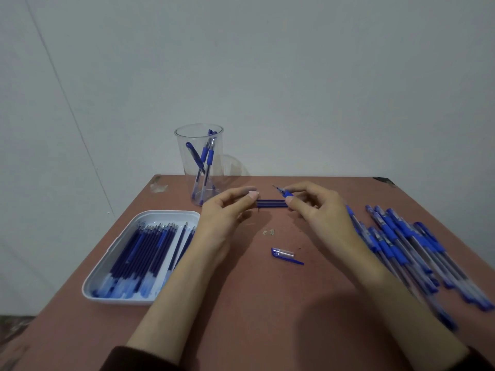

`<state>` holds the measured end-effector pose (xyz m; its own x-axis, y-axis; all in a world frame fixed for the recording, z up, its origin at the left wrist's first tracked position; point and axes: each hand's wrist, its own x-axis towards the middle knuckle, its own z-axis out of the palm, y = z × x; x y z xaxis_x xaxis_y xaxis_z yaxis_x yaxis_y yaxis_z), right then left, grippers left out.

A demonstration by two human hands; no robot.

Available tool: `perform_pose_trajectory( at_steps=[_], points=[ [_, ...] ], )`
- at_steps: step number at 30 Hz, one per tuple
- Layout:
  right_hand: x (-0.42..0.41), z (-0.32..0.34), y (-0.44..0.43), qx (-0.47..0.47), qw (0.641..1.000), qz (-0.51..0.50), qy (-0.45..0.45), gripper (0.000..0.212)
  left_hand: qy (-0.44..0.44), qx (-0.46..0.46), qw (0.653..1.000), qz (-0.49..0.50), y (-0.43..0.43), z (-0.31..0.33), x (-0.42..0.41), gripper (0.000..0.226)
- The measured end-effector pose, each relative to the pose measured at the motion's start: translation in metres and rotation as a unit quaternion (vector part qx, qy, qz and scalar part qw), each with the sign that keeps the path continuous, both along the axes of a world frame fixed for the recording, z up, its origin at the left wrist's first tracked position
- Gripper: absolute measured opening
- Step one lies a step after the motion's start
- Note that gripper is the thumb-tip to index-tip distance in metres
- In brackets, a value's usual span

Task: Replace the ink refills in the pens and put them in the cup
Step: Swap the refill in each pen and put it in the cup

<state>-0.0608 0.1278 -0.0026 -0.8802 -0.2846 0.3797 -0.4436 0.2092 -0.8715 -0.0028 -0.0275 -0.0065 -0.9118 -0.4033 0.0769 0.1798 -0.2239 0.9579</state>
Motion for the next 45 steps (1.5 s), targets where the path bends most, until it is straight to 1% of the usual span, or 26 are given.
perform_pose_trajectory(
  at_steps=[3, 7, 14, 16, 20, 21, 22, 25, 27, 29, 31, 33, 35, 37, 40, 42, 43, 45],
  points=[
    [0.004, -0.003, -0.001, 0.063, 0.995, -0.012, 0.071, 0.018, 0.002, 0.026, 1.0, -0.014, 0.001, 0.002, 0.001, 0.01],
    [0.008, -0.005, -0.003, 0.106, 0.99, -0.017, 0.091, 0.016, 0.003, 0.031, 0.999, -0.02, 0.001, 0.001, 0.0, 0.009],
    [0.01, -0.003, -0.004, 0.13, 0.984, -0.012, 0.122, 0.017, -0.011, -0.049, 0.998, -0.042, 0.003, -0.004, -0.001, 0.01],
    [0.011, -0.002, -0.005, 0.106, 0.99, -0.006, 0.097, 0.016, -0.011, -0.047, 0.998, -0.044, 0.004, -0.004, -0.002, 0.01],
    [0.015, 0.002, -0.008, 0.012, 0.999, 0.028, -0.015, 0.002, 0.018, 0.012, 0.997, -0.079, 0.006, 0.0, 0.0, 0.015],
    [0.015, 0.003, -0.008, -0.001, 0.999, 0.039, -0.03, 0.003, 0.029, 0.016, 0.996, -0.081, 0.006, 0.0, 0.0, 0.016],
    [0.016, 0.004, -0.008, -0.011, 0.998, 0.051, -0.039, 0.005, 0.041, 0.014, 0.996, -0.082, 0.006, 0.001, 0.001, 0.021],
    [0.017, 0.006, -0.007, -0.024, 0.995, 0.08, -0.056, 0.006, 0.07, -0.002, 0.995, -0.076, 0.006, 0.003, 0.0, 0.044],
    [0.017, 0.006, -0.007, -0.035, 0.992, 0.096, -0.068, 0.006, 0.074, -0.001, 0.995, -0.071, 0.007, 0.003, 0.0, 0.047],
    [0.017, 0.007, -0.008, -0.06, 0.989, 0.106, -0.078, 0.006, 0.06, -0.009, 0.997, -0.053, 0.006, 0.001, -0.001, 0.045],
    [0.016, 0.008, -0.008, -0.082, 0.987, 0.106, -0.086, 0.007, 0.041, -0.022, 0.998, -0.035, 0.005, -0.002, -0.001, 0.032],
    [0.015, 0.008, -0.008, -0.082, 0.988, 0.093, -0.088, 0.008, 0.037, -0.032, 0.998, -0.041, 0.006, -0.004, -0.001, 0.021],
    [0.016, 0.006, -0.008, -0.064, 0.991, 0.083, -0.083, 0.007, 0.04, -0.044, 0.997, -0.056, 0.007, -0.004, 0.0, 0.023],
    [0.019, 0.005, -0.009, -0.053, 0.991, 0.094, -0.084, 0.004, 0.041, -0.062, 0.995, -0.065, 0.009, -0.003, 0.0, 0.028],
    [0.021, 0.007, -0.01, -0.078, 0.985, 0.115, -0.099, 0.005, 0.045, -0.052, 0.995, -0.066, 0.01, -0.004, -0.001, 0.027],
    [0.02, 0.007, -0.01, -0.096, 0.984, 0.109, -0.106, 0.005, 0.045, -0.036, 0.997, -0.052, 0.009, -0.006, -0.002, 0.035],
    [0.019, 0.007, -0.01, -0.097, 0.984, 0.104, -0.107, 0.006, 0.046, -0.035, 0.997, -0.047, 0.009, -0.006, -0.002, 0.033],
    [0.019, 0.006, -0.011, -0.09, 0.986, 0.091, -0.104, 0.005, 0.046, -0.043, 0.997, -0.048, 0.009, -0.005, -0.002, 0.019]
  ],
)
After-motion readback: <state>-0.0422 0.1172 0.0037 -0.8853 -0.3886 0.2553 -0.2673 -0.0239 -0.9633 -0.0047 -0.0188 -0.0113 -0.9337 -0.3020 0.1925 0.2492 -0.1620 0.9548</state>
